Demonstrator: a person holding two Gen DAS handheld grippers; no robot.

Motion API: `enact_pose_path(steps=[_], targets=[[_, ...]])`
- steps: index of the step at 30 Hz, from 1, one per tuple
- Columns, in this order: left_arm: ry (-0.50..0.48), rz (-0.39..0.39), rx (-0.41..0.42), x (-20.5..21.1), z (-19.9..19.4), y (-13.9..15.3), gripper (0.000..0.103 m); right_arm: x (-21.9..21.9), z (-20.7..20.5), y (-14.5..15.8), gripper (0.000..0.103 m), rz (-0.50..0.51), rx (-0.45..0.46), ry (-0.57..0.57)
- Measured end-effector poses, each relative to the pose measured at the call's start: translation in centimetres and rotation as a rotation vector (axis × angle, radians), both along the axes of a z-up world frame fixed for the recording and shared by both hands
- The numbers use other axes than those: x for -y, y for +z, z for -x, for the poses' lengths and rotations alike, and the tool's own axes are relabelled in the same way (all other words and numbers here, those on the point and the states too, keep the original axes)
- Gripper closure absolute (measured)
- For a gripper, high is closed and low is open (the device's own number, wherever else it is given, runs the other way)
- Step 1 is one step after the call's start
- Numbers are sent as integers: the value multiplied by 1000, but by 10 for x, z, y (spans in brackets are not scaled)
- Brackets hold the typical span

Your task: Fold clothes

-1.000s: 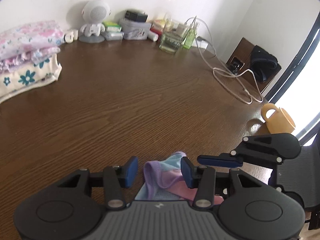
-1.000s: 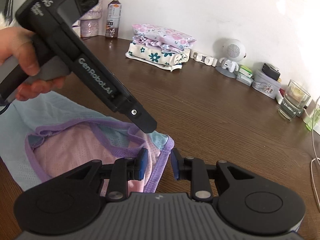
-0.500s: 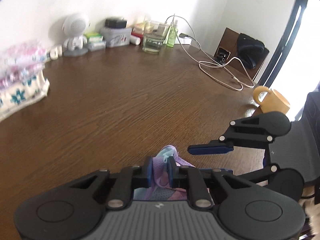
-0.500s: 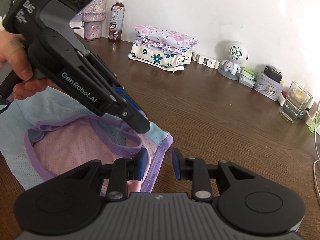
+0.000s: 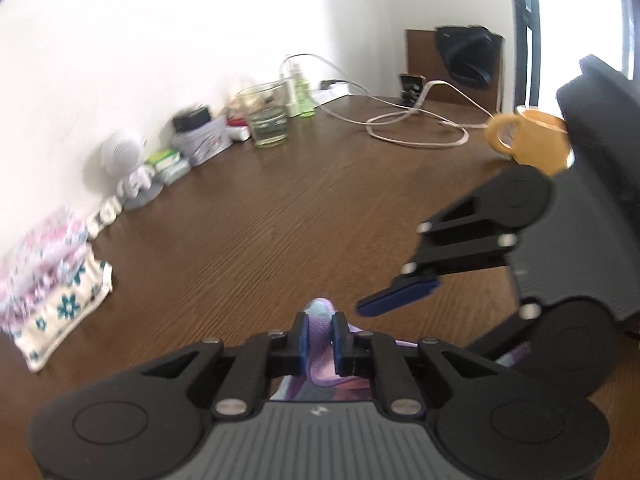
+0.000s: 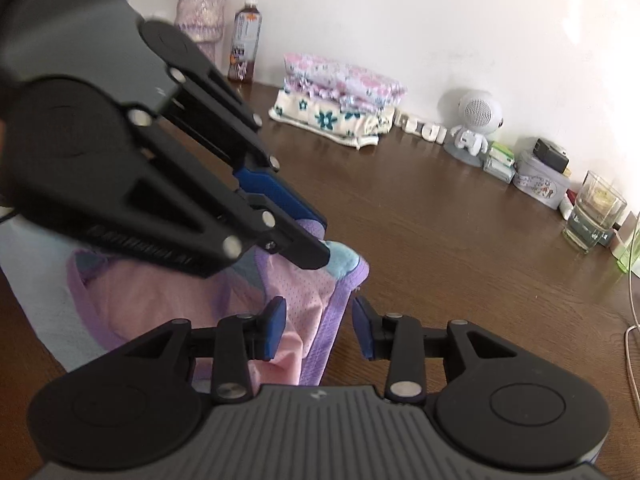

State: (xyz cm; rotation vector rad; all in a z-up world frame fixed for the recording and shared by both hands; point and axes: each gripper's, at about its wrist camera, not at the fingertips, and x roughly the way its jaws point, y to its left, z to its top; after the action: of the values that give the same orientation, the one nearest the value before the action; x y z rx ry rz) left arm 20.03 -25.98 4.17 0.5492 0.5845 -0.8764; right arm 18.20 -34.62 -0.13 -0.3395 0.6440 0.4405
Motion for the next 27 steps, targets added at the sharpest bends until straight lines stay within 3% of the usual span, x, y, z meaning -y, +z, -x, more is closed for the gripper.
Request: enact_pose_path(steps=[4,9,11,15,18,22,27], targets=[[-48,-17,12,6,16,-8,92,5,5,-1,64,7,-1,-23],[-65,-23,-31,10,22,-20,87,26,25,3,60,-10,-5,-92],[-67,0,-83,9,20,-21,78,36,32,5,60,-18,-3,-135],[-72,65,-168,1,19,-18,50,52,41,10,60,-78,9,-199],[-68,136,-220,-14,19,-8,48,60,42,17,60,-164,9,-208],[-40,163,-237,-34,22,0,45,58,35,27,64,-286,-15,-163],[-1,154,-217,-63,26,8,45,30,21,38,67,-265,8,-91]])
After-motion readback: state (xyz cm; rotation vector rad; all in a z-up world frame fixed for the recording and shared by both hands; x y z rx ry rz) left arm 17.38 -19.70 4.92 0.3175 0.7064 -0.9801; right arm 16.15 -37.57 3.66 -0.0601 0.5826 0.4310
